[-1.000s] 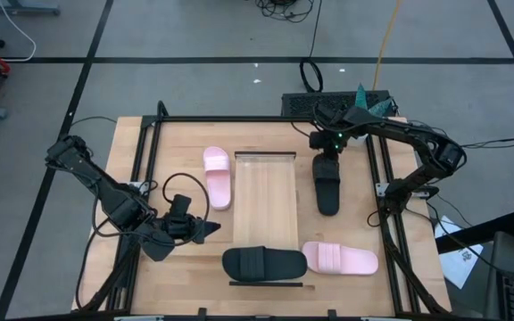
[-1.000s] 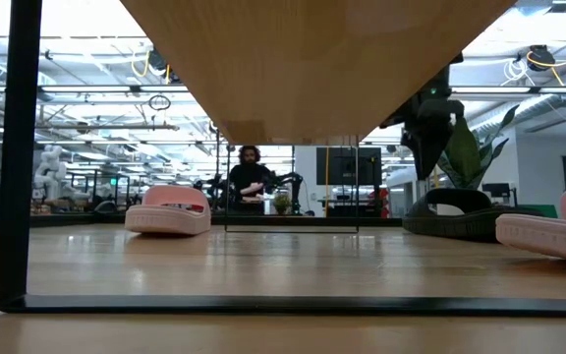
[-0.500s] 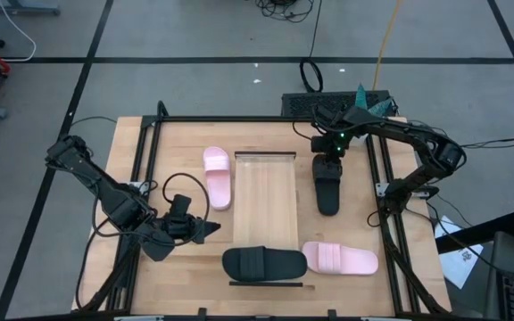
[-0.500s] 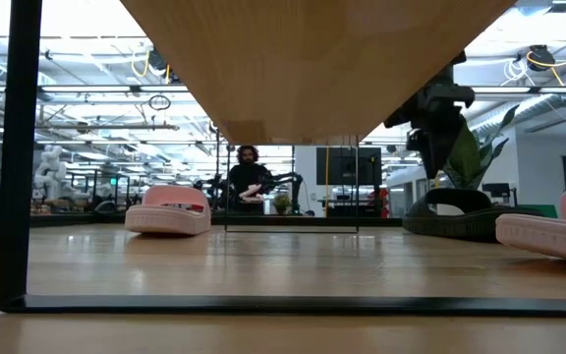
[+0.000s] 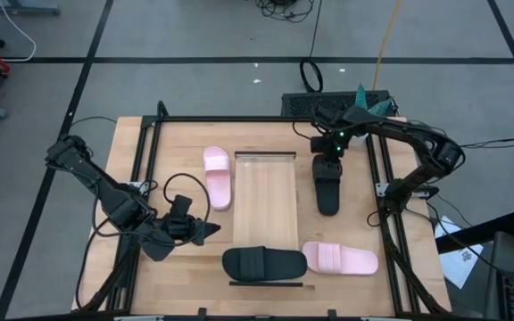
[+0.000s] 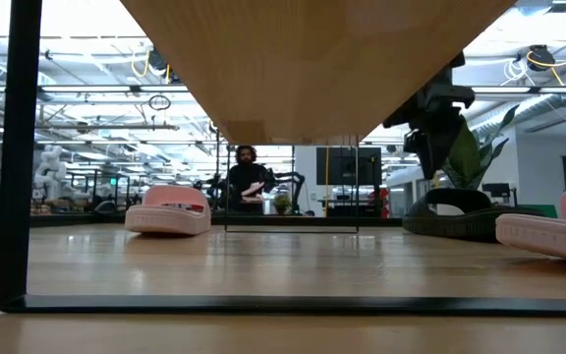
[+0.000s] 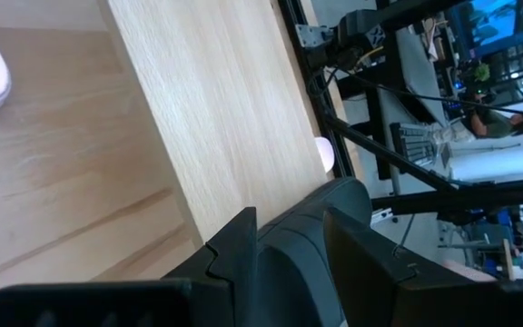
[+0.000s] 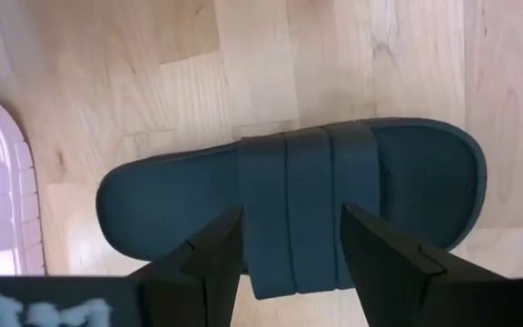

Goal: Pick and place slides into the shelf
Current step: Put the black slides on the shelf

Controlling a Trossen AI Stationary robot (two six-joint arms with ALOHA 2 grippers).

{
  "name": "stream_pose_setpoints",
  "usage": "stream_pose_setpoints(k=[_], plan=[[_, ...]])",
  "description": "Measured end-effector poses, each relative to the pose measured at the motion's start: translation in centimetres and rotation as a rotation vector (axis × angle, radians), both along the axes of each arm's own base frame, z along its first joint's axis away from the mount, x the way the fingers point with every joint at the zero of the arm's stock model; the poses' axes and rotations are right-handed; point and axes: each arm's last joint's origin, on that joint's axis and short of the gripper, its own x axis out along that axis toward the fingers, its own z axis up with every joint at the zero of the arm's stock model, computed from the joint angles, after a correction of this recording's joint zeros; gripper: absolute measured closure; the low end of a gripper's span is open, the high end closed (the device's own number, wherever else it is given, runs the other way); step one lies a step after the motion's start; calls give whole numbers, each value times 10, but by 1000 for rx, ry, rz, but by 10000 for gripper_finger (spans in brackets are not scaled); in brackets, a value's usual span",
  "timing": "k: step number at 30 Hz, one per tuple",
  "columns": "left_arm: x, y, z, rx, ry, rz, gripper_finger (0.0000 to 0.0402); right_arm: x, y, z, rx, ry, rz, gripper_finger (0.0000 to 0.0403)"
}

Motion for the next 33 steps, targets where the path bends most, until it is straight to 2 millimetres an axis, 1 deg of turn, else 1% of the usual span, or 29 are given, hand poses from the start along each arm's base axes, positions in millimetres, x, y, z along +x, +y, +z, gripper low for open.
stream_pose_setpoints(k=[8, 15, 19, 25, 33], plan=[[-5, 4, 7, -10, -21, -9, 277, 2, -13, -19, 35, 49, -27, 232], [-13, 11, 17, 3, -54, -16, 277, 4, -12, -26, 130, 47, -26, 232], [-15, 13, 20, 17, -68, -9, 277, 6, -13, -30, 137, 50, -14, 232], [-17, 15, 22, 37, -75, -11, 277, 6, -15, -32, 129, 40, 5, 232], [-17, 15, 22, 39, -76, -9, 277, 3, -17, -31, 69, 90, -8, 232]])
